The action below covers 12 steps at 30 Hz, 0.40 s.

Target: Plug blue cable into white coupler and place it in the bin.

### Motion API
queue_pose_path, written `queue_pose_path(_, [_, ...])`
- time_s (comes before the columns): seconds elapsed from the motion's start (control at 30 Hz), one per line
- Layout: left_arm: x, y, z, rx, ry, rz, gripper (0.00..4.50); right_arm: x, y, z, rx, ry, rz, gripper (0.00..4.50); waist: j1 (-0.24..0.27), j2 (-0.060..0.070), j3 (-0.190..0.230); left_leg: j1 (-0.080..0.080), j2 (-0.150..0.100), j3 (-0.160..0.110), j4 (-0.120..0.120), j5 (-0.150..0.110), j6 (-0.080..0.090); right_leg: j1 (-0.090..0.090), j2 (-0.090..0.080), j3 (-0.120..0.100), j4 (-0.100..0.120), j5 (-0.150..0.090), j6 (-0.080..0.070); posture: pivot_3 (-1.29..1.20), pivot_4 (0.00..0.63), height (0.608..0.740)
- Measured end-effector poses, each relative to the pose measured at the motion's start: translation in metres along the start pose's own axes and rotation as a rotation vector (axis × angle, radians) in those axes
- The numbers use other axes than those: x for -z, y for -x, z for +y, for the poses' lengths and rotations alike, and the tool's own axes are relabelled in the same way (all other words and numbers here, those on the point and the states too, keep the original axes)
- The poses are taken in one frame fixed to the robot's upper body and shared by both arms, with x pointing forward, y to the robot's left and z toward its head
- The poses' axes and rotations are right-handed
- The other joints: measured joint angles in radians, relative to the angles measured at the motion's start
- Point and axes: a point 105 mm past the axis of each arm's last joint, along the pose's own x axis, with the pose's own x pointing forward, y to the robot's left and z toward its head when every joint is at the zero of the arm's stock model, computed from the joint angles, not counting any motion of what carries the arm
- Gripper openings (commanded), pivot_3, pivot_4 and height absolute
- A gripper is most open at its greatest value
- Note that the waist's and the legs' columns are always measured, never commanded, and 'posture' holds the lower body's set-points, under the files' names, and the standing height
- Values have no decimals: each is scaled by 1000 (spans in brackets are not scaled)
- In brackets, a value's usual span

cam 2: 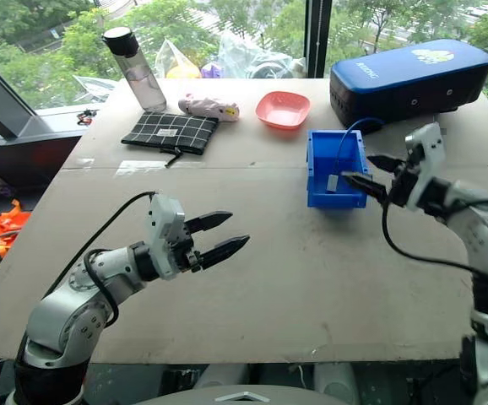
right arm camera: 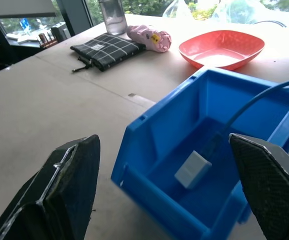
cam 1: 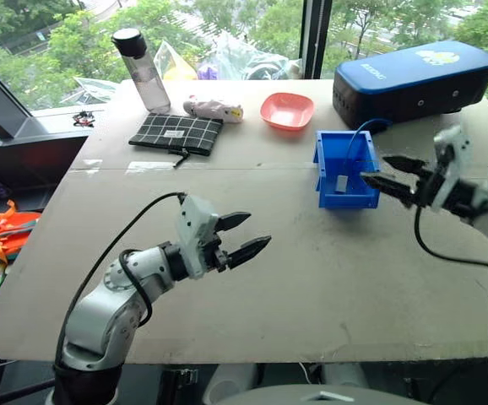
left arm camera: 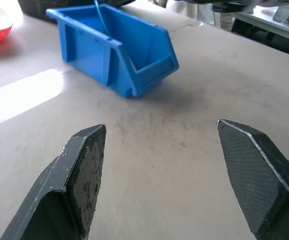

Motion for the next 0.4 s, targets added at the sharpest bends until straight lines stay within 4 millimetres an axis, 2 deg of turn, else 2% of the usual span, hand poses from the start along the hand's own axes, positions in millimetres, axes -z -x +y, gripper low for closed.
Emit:
queue_pose_path(0.07, [4,12,-1,3,7,31,3589,20,26,9,5,83,85,4145,0,0,0,1,0,1,0,0,0,1,0,0,1,0,0,0,150,737])
queue_pose_path(0.17, [13,31,0,-10,35,87,3589,52,66,17,24,87,201,4145,0,2,1,5,0,7,0,-2,4,4,1,1,1,0,0,0,150,737])
queue_pose_path(0.33, [20,58,-7,20,72,161,3589,64,119,19,84,133,281,4145,-2,3,5,11,2,12,-1,-4,6,10,2,4,0,0,0,0,150,737])
queue_pose_path(0.4, [18,61,-7,25,74,160,3589,65,126,17,96,134,287,4145,-1,2,6,11,2,12,-1,-4,6,10,2,4,0,0,0,0,150,737])
